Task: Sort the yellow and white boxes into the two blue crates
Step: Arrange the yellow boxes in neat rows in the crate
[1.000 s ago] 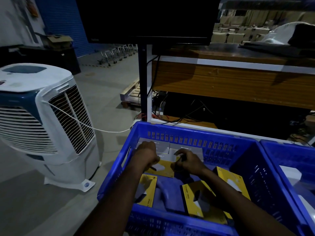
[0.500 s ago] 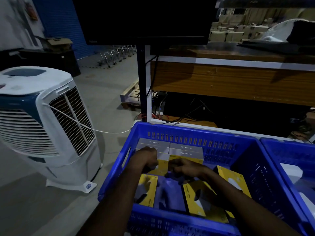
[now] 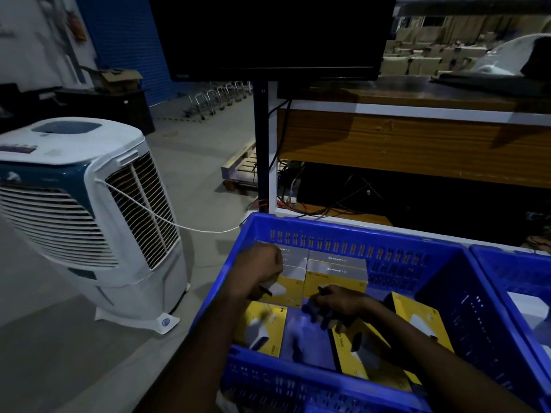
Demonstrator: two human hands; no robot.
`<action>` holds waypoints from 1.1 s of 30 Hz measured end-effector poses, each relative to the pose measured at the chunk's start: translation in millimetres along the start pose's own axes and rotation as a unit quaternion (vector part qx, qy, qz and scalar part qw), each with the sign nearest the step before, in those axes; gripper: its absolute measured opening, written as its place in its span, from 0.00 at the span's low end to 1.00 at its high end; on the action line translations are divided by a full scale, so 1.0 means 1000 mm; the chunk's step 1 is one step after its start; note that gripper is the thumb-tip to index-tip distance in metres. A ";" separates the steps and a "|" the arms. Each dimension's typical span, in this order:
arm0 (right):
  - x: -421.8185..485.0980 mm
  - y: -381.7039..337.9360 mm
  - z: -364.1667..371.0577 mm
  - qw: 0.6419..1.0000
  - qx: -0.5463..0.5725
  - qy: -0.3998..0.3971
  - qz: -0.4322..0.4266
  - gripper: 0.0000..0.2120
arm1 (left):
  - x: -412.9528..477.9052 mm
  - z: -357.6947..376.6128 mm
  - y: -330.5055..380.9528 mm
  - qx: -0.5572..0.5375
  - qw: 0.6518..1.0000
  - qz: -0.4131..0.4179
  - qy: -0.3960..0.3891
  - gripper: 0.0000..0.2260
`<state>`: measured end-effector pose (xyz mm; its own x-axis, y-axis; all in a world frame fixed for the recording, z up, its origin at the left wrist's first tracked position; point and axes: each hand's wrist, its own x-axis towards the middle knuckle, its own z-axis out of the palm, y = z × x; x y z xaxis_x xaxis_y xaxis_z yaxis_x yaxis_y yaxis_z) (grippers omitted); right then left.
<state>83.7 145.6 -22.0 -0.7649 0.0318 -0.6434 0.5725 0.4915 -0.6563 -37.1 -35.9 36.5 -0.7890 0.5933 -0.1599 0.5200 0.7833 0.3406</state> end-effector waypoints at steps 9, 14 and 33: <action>0.004 -0.016 0.023 0.999 -0.014 -0.040 0.034 0.17 | -0.046 -0.012 -0.037 0.086 0.981 -0.014 0.174 0.25; 0.016 -0.023 0.042 0.998 -0.017 -0.042 0.040 0.18 | -0.052 0.004 -0.044 0.126 0.987 -0.019 0.096 0.36; 0.018 -0.047 0.065 0.998 -0.014 -0.057 -0.007 0.21 | -0.048 0.006 -0.041 0.178 0.982 0.003 0.063 0.37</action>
<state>62.5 66.6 -28.4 -0.7331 -0.0733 -0.6762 0.5523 0.5162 -0.6547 -18.6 -95.1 24.7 -0.8082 0.5879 -0.0361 0.5884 0.8085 -0.0077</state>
